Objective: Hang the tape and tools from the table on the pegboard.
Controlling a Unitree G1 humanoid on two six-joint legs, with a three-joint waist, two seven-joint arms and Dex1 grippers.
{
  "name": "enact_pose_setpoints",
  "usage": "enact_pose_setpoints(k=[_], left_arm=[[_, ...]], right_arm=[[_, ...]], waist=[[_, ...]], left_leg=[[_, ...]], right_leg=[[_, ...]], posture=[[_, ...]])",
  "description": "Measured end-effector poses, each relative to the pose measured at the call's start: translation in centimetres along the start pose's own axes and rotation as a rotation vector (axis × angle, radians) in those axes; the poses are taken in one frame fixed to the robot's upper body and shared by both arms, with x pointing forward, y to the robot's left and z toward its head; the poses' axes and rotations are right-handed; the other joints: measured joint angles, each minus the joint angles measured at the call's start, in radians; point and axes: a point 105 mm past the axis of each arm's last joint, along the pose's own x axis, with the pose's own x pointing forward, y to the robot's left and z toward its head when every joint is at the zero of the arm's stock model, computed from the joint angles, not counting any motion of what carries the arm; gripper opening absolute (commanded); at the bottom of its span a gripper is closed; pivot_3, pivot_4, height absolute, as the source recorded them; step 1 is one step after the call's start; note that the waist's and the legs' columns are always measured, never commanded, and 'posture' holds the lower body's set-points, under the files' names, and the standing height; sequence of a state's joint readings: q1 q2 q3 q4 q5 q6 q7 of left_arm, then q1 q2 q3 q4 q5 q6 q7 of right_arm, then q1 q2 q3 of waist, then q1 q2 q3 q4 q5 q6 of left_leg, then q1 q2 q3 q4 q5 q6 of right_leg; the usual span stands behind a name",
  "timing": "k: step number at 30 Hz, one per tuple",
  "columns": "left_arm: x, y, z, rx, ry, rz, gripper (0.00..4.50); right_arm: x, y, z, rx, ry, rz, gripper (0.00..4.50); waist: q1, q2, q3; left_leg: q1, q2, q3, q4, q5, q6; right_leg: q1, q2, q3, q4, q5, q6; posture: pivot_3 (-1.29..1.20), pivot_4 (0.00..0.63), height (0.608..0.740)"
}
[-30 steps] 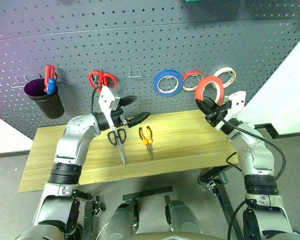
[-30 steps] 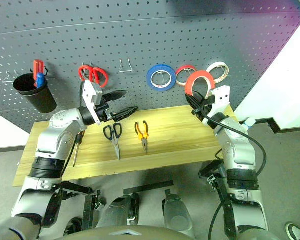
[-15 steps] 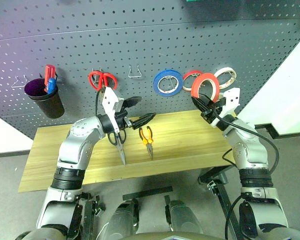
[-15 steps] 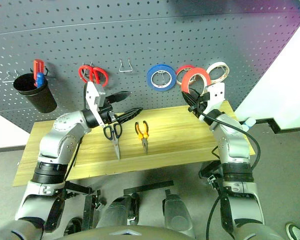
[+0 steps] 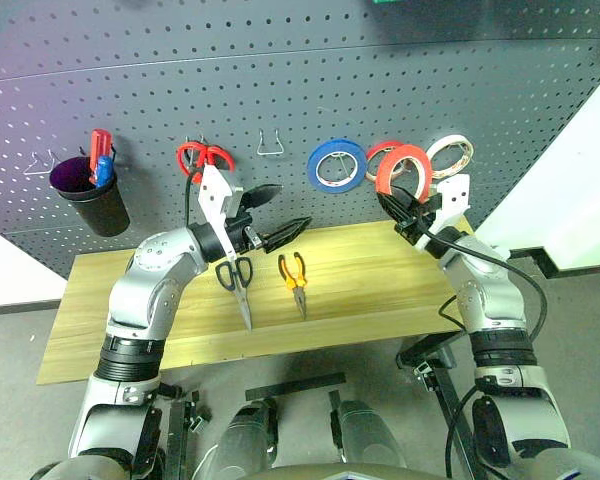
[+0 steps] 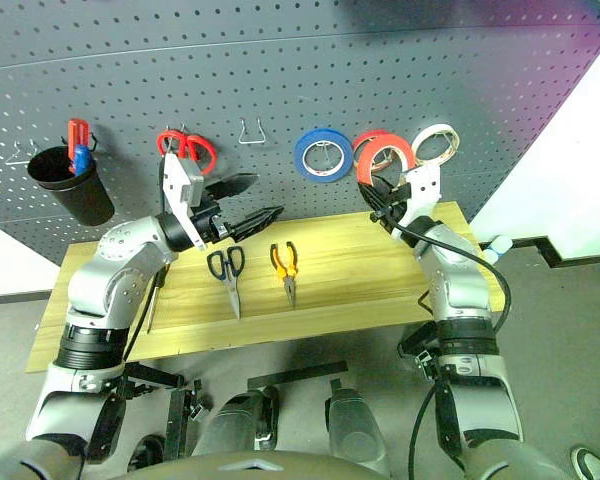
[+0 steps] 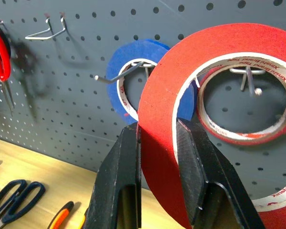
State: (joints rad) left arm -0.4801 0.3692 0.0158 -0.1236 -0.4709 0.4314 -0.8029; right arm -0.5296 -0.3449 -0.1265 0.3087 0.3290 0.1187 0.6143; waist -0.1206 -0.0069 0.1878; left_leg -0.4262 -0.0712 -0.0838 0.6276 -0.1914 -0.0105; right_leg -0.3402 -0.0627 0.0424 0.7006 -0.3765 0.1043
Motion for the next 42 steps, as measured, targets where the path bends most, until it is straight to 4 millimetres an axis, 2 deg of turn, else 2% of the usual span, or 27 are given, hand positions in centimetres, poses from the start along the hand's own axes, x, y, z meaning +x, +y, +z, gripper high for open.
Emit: enact_pose_setpoints(k=[10, 16, 23, 25, 27, 34, 42], left_arm=[[0.0, 0.0, 0.0, 0.000, 0.000, 0.005, 4.50], [0.0, 0.0, 0.0, 0.000, 0.001, 0.009, 4.50], [-0.1, 0.0, -0.1, -0.001, 0.003, 0.012, 4.50], [-0.2, -0.1, -0.3, -0.004, 0.006, 0.015, 4.50], [-0.3, -0.1, -0.3, -0.005, 0.008, 0.016, 4.50], [-0.4, -0.3, -0.5, -0.006, 0.010, 0.016, 4.50], [-0.4, -0.3, -0.5, -0.010, 0.015, 0.014, 4.50]], right_arm=[[1.0, -0.5, 0.3, -0.030, -0.010, -0.001, 0.70], [1.4, -0.8, -0.7, -0.027, 0.011, -0.012, 0.70], [2.5, -1.2, -0.7, -0.040, 0.007, -0.019, 0.70], [2.5, -1.3, -1.2, -0.031, 0.018, -0.017, 1.41], [2.6, -1.2, -1.5, -0.024, 0.026, -0.012, 1.94], [2.6, -1.3, -1.8, -0.034, 0.028, -0.015, 4.48], [2.6, -1.2, -1.8, -0.034, 0.028, -0.010, 4.48]], waist=[[0.001, 0.000, 0.000], [0.001, 0.000, 0.000], [0.001, 0.000, 0.000], [0.001, 0.000, 0.000], [0.002, 0.000, 0.000], [0.001, 0.000, 0.000], [0.002, 0.000, 0.000]], left_leg=[[0.000, 0.000, 0.000, 0.000, 0.000, 0.000], [0.000, 0.000, 0.000, 0.000, 0.000, 0.000], [0.000, 0.000, 0.000, 0.000, 0.000, 0.000], [0.000, 0.000, 0.000, 0.000, 0.000, 0.000], [0.000, 0.000, 0.000, 0.000, 0.000, 0.000], [0.000, 0.000, 0.000, 0.000, 0.000, 0.000], [0.000, 0.000, 0.000, 0.000, 0.000, 0.000]], right_leg=[[0.000, 0.000, 0.000, 0.000, 0.000, 0.000], [0.000, 0.000, 0.000, 0.000, 0.000, 0.000], [0.000, 0.000, 0.000, 0.000, 0.000, 0.000], [0.000, 0.000, 0.000, 0.000, 0.000, 0.000], [0.000, 0.000, 0.000, 0.000, 0.000, 0.000], [0.000, 0.000, 0.000, 0.000, 0.000, 0.000], [0.000, 0.000, 0.000, 0.000, 0.000, 0.000]], posture=[[-0.10, 0.126, 0.740], [-0.10, 0.128, 0.740], [-0.09, 0.128, 0.740], [-0.09, 0.127, 0.740], [-0.09, 0.128, 0.740], [-0.09, 0.129, 0.740], [-0.09, 0.125, 0.740]])
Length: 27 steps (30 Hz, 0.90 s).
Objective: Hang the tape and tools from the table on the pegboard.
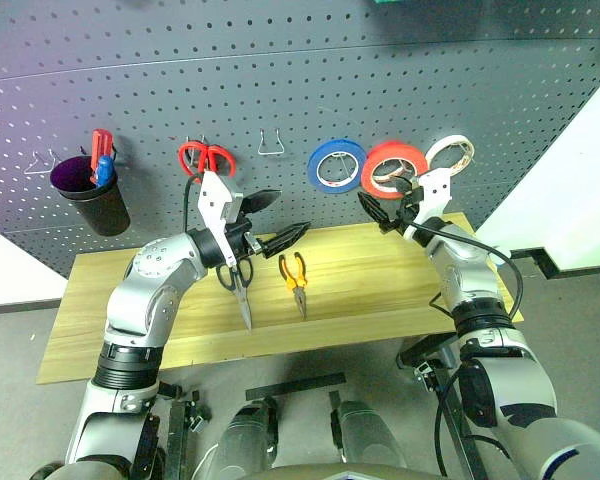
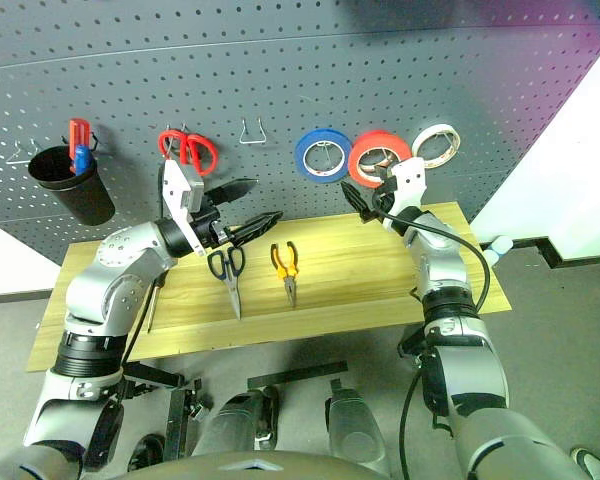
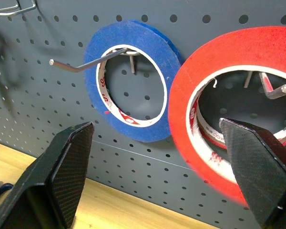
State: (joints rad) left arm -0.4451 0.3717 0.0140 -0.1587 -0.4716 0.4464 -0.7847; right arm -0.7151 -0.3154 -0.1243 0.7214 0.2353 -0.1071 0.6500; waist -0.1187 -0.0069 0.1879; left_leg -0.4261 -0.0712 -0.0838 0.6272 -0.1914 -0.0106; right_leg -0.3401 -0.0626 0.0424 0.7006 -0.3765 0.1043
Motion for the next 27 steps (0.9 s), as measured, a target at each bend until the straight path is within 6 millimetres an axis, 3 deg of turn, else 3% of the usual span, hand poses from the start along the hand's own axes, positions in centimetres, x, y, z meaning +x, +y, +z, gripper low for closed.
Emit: enact_pose_setpoints(k=[15, 27], left_arm=[[-0.4, 0.0, -0.6, -0.017, 0.012, 0.011, 4.50], [-2.1, 0.1, -1.6, -0.024, 0.051, 0.061, 4.50]], right_arm=[[-2.4, 1.2, 0.3, 0.048, 0.017, 0.063, 4.48], [-0.6, 5.8, -1.5, 0.154, 0.034, 0.136, 4.48]], waist=[[0.025, 0.000, 0.000], [0.028, 0.000, 0.001]], left_leg=[[0.000, 0.000, 0.000, 0.000, 0.000, 0.000], [0.000, 0.000, 0.000, -0.002, 0.000, 0.000]], right_leg=[[0.000, 0.000, 0.001, 0.000, 0.000, 0.000], [-0.001, 0.000, 0.001, -0.001, 0.000, 0.000]], posture=[[-0.08, 0.137, 0.740], [-0.03, 0.157, 0.740]])
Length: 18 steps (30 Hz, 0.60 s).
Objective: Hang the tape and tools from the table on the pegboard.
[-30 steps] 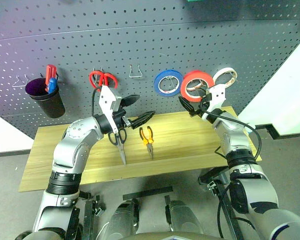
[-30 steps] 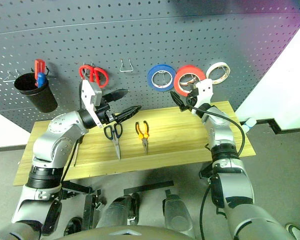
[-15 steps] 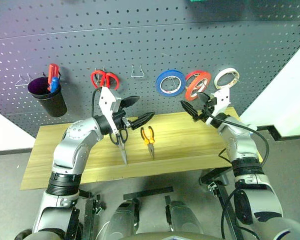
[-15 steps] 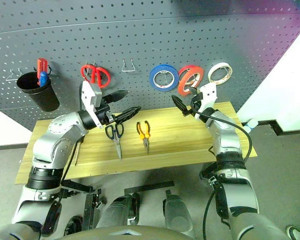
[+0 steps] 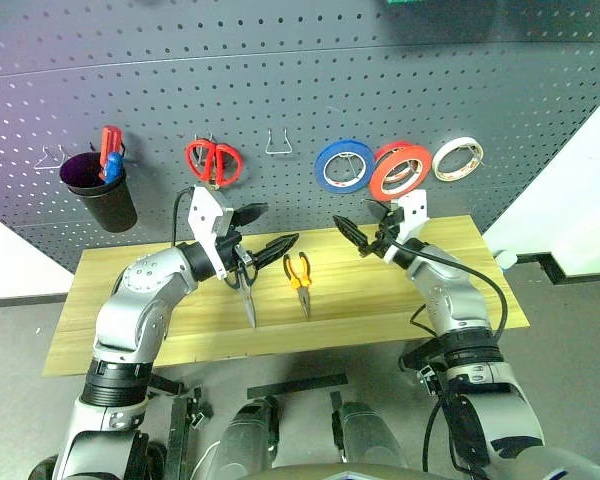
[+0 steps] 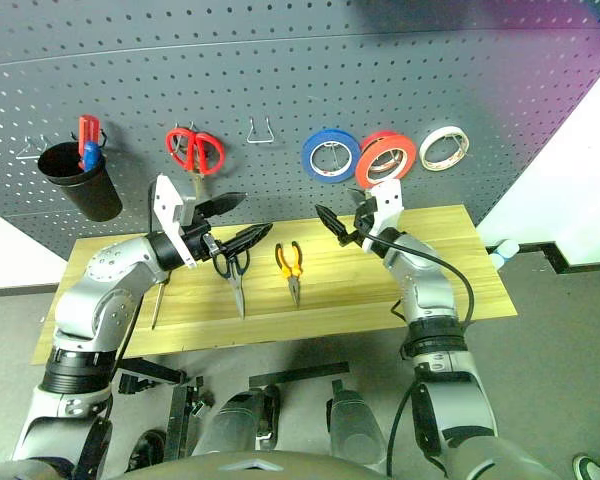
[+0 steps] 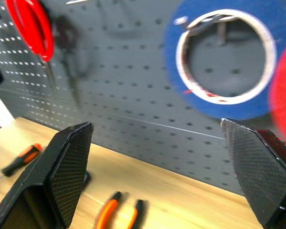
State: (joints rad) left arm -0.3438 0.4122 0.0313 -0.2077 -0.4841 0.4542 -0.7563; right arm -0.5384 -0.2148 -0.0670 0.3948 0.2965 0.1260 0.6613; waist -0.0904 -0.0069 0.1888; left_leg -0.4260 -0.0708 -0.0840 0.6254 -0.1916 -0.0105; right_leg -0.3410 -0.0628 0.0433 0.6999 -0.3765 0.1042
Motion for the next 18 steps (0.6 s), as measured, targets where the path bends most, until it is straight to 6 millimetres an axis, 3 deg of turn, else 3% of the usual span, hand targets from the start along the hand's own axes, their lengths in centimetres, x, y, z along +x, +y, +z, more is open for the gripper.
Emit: enact_pose_setpoints(k=[7, 18], left_arm=[[-1.8, 0.4, -0.4, 0.006, 0.028, 0.061, 4.50], [-3.4, -0.2, -1.1, -0.023, 0.061, 0.105, 4.50]], right_arm=[[1.4, 1.8, -0.8, 0.014, 0.019, 0.043, 4.48], [1.8, 3.0, -2.6, 0.010, 0.094, 0.059, 4.48]], waist=[[0.025, 0.000, 0.001], [0.048, -0.002, 0.010]], left_leg=[[0.001, 0.000, 0.000, -0.004, 0.000, 0.000], [0.000, 0.000, 0.000, -0.011, 0.000, 0.000]], right_leg=[[-0.001, 0.000, 0.001, -0.001, 0.000, 0.000], [-0.007, -0.001, 0.001, -0.004, 0.000, -0.001]], posture=[[0.01, 0.181, 0.740], [0.03, 0.221, 0.740]])
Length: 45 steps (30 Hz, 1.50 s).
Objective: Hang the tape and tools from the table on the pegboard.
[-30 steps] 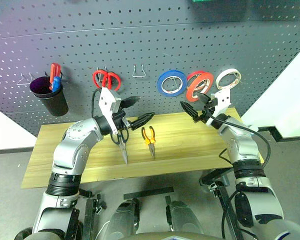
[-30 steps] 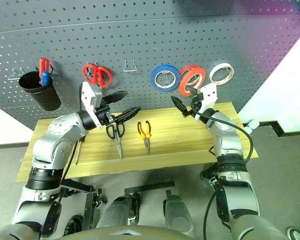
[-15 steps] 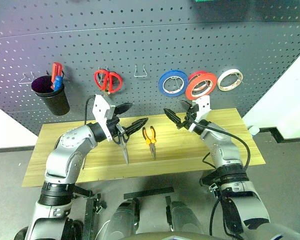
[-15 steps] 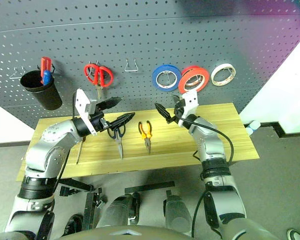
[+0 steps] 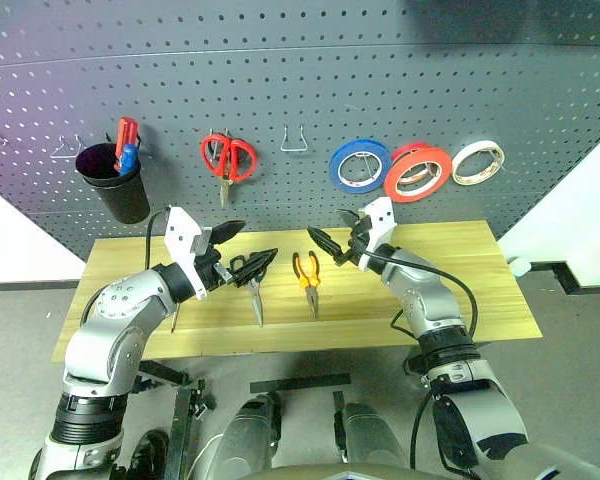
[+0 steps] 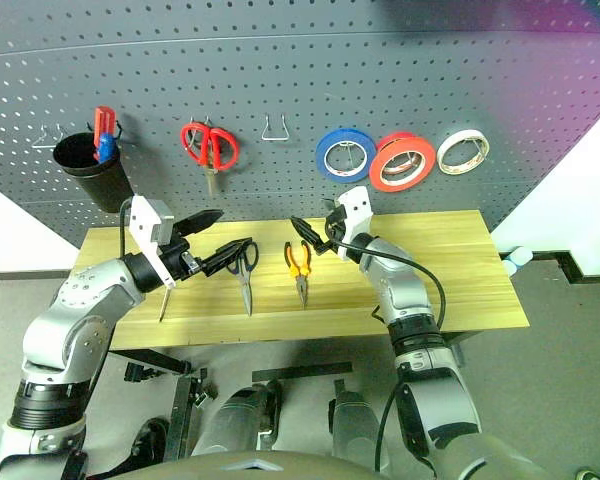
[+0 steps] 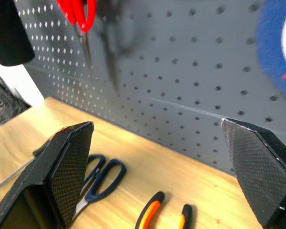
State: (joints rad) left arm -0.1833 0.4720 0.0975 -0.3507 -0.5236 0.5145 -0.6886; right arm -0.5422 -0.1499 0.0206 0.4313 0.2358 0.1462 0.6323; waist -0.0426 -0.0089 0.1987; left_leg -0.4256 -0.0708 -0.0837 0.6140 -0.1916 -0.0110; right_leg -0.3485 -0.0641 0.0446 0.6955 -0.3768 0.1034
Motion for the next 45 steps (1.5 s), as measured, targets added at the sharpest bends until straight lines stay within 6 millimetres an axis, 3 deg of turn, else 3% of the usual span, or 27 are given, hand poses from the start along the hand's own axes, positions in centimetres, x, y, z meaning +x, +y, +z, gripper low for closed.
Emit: enact_pose_setpoints(k=[6, 14, 26, 45], left_arm=[[-0.6, -0.1, -0.4, -0.014, 0.013, 0.017, 4.50], [-1.1, -0.6, -0.8, -0.029, 0.031, 0.014, 4.50], [-3.2, -1.0, -1.9, -0.056, 0.081, 0.059, 4.50], [-3.9, -1.5, -1.1, -0.044, 0.087, 0.072, 4.50]], right_arm=[[-0.9, 0.9, -3.3, 0.032, 0.106, -0.005, 4.48], [-1.4, 2.3, -4.3, 0.037, 0.151, -0.004, 4.48], [-2.0, 2.4, -6.5, 0.020, 0.263, -0.076, 4.48], [-1.3, 3.4, -8.7, 0.064, 0.390, -0.176, 4.48]], waist=[[0.000, 0.001, 0.013], [-0.001, -0.001, 0.029], [0.001, -0.005, 0.055], [0.001, -0.006, 0.079]], left_leg=[[-0.001, 0.000, 0.000, -0.002, 0.000, 0.000], [-0.002, 0.000, 0.000, -0.004, 0.000, 0.000], [-0.006, 0.000, 0.000, -0.008, 0.000, 0.000], [-0.018, 0.000, 0.000, -0.008, 0.000, 0.000]], right_leg=[[0.000, 0.000, 0.000, -0.005, 0.000, 0.000], [0.000, -0.001, 0.000, -0.007, 0.000, 0.000], [-0.005, -0.002, 0.000, -0.011, 0.000, -0.001], [-0.016, -0.002, 0.000, -0.011, 0.000, -0.001]], posture=[[0.03, 0.242, 0.740], [0.03, 0.262, 0.740], [0.05, 0.292, 0.740], [0.07, 0.329, 0.740]])
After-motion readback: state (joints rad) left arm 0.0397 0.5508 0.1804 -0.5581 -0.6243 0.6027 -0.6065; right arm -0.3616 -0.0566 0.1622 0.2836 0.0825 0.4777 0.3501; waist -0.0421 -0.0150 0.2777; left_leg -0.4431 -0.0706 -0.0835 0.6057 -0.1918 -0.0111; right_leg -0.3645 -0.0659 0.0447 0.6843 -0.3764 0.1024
